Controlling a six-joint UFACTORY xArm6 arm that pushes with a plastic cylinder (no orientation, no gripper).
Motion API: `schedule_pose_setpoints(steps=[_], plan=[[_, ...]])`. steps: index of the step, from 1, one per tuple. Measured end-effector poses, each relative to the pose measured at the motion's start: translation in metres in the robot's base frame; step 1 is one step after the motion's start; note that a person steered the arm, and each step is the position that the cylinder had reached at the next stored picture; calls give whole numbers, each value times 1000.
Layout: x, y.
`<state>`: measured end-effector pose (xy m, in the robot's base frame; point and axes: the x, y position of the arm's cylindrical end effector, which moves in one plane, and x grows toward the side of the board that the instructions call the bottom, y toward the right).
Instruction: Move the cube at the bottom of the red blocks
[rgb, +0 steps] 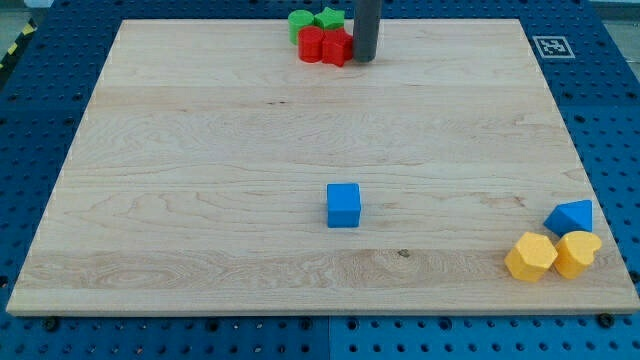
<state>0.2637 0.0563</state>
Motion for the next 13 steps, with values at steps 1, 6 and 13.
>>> schedule_pose_setpoints(steps=[1,6,13], plan=[[-3,10],[151,-95],[163,-27]])
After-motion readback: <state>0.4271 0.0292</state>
